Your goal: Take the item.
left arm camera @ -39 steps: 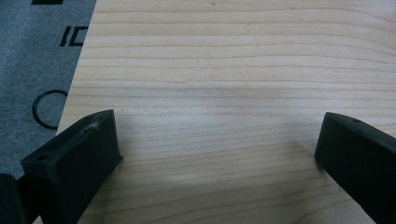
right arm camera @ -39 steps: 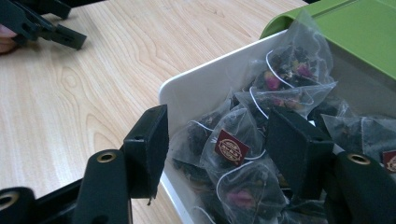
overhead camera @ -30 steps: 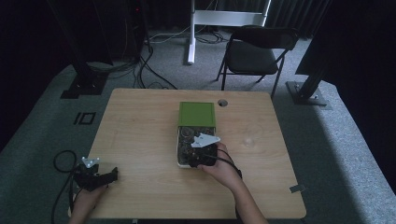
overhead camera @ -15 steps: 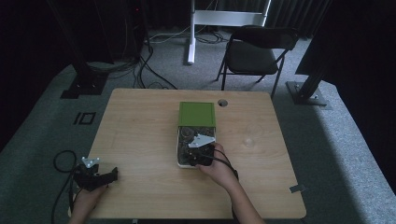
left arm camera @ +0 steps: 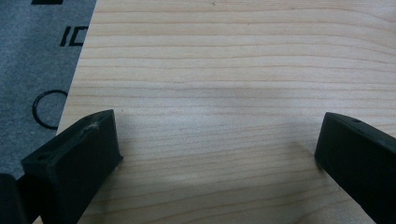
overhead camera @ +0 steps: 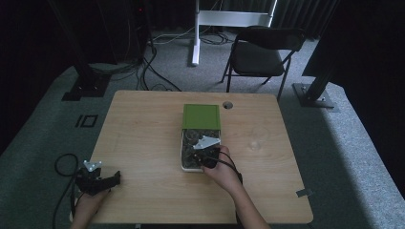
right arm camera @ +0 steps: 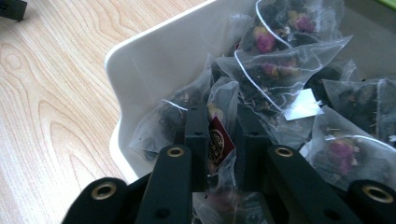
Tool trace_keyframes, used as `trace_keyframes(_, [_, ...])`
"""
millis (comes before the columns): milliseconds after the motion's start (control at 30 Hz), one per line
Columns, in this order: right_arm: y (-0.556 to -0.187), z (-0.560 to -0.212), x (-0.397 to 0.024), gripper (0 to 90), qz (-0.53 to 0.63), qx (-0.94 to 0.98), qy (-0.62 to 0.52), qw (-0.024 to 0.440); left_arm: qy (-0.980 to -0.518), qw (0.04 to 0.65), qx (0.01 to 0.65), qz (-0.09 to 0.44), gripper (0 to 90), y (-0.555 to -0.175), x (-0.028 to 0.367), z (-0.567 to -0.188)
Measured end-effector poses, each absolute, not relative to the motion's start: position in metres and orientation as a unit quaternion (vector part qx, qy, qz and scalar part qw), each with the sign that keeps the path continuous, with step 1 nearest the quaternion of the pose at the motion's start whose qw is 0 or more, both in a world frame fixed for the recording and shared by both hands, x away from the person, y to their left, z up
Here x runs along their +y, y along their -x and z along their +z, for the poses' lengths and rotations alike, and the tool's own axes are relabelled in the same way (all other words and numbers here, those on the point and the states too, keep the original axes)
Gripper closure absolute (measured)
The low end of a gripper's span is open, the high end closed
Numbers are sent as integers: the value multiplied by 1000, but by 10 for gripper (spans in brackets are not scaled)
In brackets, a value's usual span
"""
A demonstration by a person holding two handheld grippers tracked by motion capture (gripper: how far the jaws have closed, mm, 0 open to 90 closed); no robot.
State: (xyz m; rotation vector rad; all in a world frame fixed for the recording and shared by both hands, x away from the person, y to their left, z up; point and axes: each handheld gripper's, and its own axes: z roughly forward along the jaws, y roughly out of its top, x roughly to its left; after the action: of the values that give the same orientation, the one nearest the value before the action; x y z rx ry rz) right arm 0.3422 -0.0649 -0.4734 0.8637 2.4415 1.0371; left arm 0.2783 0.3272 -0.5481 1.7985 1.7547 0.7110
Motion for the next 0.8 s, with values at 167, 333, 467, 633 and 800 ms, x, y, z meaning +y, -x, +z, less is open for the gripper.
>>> trace_keyframes(167, [-341, -468, -67, 798, 380, 854, -311, 171, -663, 264, 649, 263, 3, -278, 327, -548])
trace_keyframes(333, [-341, -464, -71, 799, 389, 851, -310, 166, -663, 264, 649, 263, 3, -278, 327, -548])
trace_keyframes(467, [-340, -461, -74, 800, 396, 848, -312, 163, -664, 263, 649, 263, 3, -278, 327, -548])
trace_keyframes(633, [-337, -455, -75, 801, 409, 843, -307, 164, -664, 263, 649, 263, 3, -278, 327, -548])
trace_keyframes(800, [-336, -446, -78, 801, 423, 836, -308, 166, -665, 262, 648, 264, 3, -278, 327, -548])
